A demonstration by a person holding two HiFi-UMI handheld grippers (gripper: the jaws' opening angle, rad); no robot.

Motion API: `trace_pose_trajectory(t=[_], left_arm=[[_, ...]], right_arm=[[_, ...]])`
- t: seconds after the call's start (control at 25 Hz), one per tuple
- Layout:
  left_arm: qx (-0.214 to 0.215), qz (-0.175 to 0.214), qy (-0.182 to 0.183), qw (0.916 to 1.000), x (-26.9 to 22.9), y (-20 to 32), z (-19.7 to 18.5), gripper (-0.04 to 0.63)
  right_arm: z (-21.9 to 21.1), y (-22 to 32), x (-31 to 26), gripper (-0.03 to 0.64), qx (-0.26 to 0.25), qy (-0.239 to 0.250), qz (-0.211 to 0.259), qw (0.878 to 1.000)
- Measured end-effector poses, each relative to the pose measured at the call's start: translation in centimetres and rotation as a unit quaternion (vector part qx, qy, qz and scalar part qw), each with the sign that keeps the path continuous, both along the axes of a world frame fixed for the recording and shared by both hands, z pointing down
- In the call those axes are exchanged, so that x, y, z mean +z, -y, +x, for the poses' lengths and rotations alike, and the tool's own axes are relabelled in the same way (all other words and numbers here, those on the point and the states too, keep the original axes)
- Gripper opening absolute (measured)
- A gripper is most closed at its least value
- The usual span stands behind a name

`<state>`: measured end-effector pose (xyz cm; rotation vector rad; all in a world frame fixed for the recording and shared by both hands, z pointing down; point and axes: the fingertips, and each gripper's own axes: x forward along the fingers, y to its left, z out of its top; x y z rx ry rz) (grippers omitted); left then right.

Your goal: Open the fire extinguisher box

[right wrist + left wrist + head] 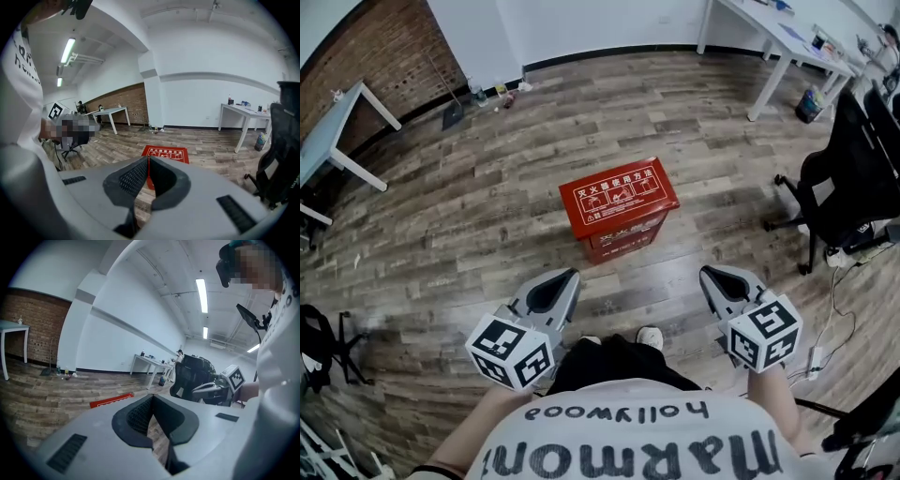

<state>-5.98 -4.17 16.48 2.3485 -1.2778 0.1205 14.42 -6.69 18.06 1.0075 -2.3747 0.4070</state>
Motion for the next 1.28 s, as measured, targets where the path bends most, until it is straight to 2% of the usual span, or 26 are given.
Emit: trace_pose_trajectory(t=[0.28,0.4,0.56,0.8,0.92,1.0,1.08,1.28], left_arm=[[-0.018,-0.019,-0.009,0.9996,1.2,1.1,5.5,0.005],[-0.044,-0.024,-0.025,0.9984,1.1,1.9,6.5,0.005],[-0.072,-0.025,-0.019,0.9969,1.3,2.1,7.1,0.005],[-0.102,-0.059,-0.01,0.993,3.2,0.1,6.1,0.005],[-0.105,-0.05,-0.054,0.9918,3.2,-0.3,5.4,0.005],[-0.09,-0.032,-0.089,0.9915,2.9,0.4,5.3,0.005],[-0.07,-0.023,-0.104,0.9919,3.2,1.0,5.2,0.006],[-0.01,0.025,-0.158,0.9871,2.3,2.4,5.4,0.006]], right_arm=[[4.4,2.3,1.1,0.009,-0.024,0.004,-0.011,1.0],[5.8,3.3,1.1,0.009,-0.04,0.005,-0.009,0.999],[7.2,4.7,1.7,0.009,-0.058,0.006,-0.015,0.998],[7.2,6.6,2.2,0.009,-0.034,0.072,-0.016,0.997],[6.4,7.5,3.1,0.009,-0.013,0.107,-0.034,0.994],[5.7,8.4,3.7,0.009,0.007,0.138,-0.053,0.989],[4.8,8.9,4.4,0.009,0.013,0.149,-0.067,0.986],[3.1,9.4,7.8,0.009,-0.013,0.093,-0.071,0.993]])
